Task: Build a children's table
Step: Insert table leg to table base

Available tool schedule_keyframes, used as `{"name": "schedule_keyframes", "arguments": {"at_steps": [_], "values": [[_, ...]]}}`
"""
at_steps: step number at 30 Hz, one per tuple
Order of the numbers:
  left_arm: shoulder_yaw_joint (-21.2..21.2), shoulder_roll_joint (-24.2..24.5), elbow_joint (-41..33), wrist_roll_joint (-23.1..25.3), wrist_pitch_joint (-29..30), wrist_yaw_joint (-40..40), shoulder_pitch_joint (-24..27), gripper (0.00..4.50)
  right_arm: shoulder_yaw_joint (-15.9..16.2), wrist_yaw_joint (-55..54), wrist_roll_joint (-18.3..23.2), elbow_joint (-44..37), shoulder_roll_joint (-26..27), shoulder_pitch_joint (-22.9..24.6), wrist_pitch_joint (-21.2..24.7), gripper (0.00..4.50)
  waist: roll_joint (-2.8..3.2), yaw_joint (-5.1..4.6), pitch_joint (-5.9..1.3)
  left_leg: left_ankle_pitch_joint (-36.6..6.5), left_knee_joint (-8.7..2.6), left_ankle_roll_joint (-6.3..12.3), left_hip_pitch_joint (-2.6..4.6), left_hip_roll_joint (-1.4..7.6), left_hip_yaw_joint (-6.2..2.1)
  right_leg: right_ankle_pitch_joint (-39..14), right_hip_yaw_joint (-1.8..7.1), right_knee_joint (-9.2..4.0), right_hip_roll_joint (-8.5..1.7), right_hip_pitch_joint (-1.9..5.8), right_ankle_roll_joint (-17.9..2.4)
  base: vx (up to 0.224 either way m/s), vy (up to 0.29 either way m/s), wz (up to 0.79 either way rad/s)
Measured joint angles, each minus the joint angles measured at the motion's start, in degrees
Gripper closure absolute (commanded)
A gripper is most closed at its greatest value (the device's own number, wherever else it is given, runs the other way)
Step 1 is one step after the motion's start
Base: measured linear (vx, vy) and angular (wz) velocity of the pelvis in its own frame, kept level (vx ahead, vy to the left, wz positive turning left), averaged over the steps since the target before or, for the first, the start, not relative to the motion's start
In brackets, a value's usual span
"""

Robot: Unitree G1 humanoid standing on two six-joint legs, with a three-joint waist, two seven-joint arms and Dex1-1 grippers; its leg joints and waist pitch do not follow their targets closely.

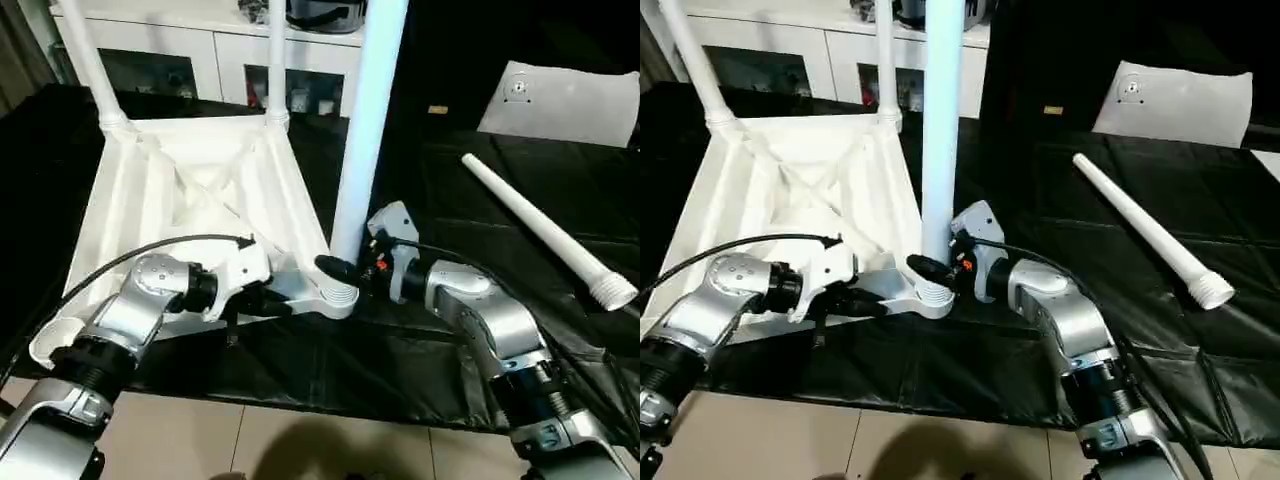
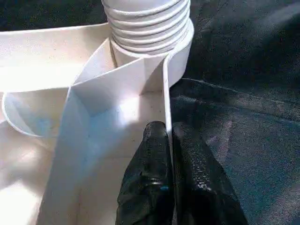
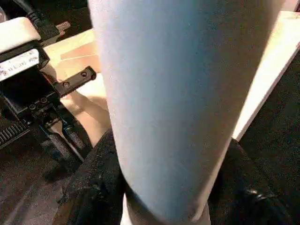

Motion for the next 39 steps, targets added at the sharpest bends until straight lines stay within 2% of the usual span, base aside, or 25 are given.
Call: {"name": "schedule_keyframes", "arguments": {"at_steps": [5, 10, 16, 20, 23, 27, 29, 32, 35, 39], "values": [[0.2, 0.1, 0.1, 0.0, 0.1, -0.2, 0.0, 4.5, -3.2, -0.4, 2.6, 2.7, 1.8, 0.0, 0.0, 2.59, 0.03, 0.0, 0.01, 0.0, 0.0, -0.01, 0.01, 0.01, 0.01, 0.0, 0.0, 0.04, 0.0, -0.01, 0.0, 0.0, 0.0, 0.0], [0.3, -0.4, 0.2, 0.0, 0.1, -0.5, 0.0, 4.5, -6.1, -1.0, 5.4, 3.6, 3.0, 1.7, -0.2, 2.59, 0.34, 0.29, 0.05, 0.0, -0.01, -0.01, 0.0, 0.01, 0.01, 0.0, -0.01, 0.04, 0.0, -0.02, -0.1, 0.0, 0.0, 0.0], [0.8, -1.3, 0.9, 0.1, 0.3, -0.1, 0.0, 4.5, -8.7, -1.1, 7.6, 2.3, 4.3, 6.2, -3.4, 2.59, 1.01, 0.57, 0.03, 0.0, -0.02, 0.01, 0.0, -0.01, 0.03, 0.0, -0.01, 0.04, -0.03, 0.0, -0.1, 0.0, 0.0, 0.0], [0.9, -2.1, 2.2, 0.1, 0.1, 0.4, -0.3, 4.5, -9.5, -1.2, 7.9, 2.0, 5.0, 9.8, -8.4, 2.59, 1.66, 0.94, -0.15, 0.0, -0.02, 0.02, 0.04, -0.01, 0.03, 0.0, -0.02, 0.03, -0.04, 0.05, -0.1, 0.0, 0.0, 0.0], [1.0, -2.3, 2.4, 0.1, 0.1, 0.5, -0.3, 4.5, -8.6, -1.2, 7.2, 1.0, 4.6, 11.6, -11.1, 2.6, 1.89, 1.04, -0.09, 0.0, -0.01, 0.0, 0.04, -0.01, 0.03, 0.0, -0.03, 0.03, -0.04, 0.04, -0.1, 0.0, 0.0, 0.0], [1.0, -2.3, 2.5, 0.3, -0.2, 0.4, -0.3, 4.5, -3.3, -1.2, 0.4, -2.1, 0.9, 11.4, -15.1, 2.6, 1.92, 1.2, -0.11, 0.0, -0.01, 0.0, 0.04, 0.01, 0.01, 0.0, -0.06, 0.03, -0.03, 0.06, -0.1, 0.0, 0.0, 0.0], [1.0, -2.3, 2.5, 0.5, -0.6, 0.2, -0.3, 4.5, -1.9, -1.1, -1.5, -2.5, 0.1, 11.1, -15.6, 2.6, 1.92, 1.18, -0.11, 0.0, -0.01, 0.0, 0.04, 0.01, 0.01, 0.0, -0.06, 0.03, -0.03, 0.06, -0.1, 0.0, 0.0, 0.0], [1.0, -1.8, 2.5, 1.0, -1.3, -0.2, -0.3, 4.5, -0.4, -0.7, -3.1, -2.5, -0.2, 9.8, -15.6, 2.6, 1.63, 0.98, -0.22, 0.0, -0.01, 0.0, 0.04, 0.04, 0.01, 0.0, -0.07, 0.03, -0.01, 0.05, -0.1, 0.0, 0.0, 0.0], [0.9, -0.9, 2.5, 1.3, -2.0, -1.0, -0.3, 4.5, 0.7, 0.3, -3.8, -1.4, -0.4, 7.9, -15.2, 2.6, 1.32, 0.37, -0.21, 0.0, -0.02, 0.0, 0.03, 0.05, 0.01, 0.0, -0.08, 0.03, -0.01, 0.03, -0.1, 0.0, 0.0, 0.0], [0.9, -0.1, 2.5, 1.8, -2.9, -2.4, -0.6, 4.5, 2.1, 3.3, -4.2, -0.4, -1.4, 5.7, -14.6, 2.6, 0.63, 0.11, -0.16, 0.0, -0.02, 0.0, 0.02, 0.09, 0.01, 0.0, -0.1, 0.02, 0.0, 0.02, -0.1, 0.0, 0.0, 0.0]]}}
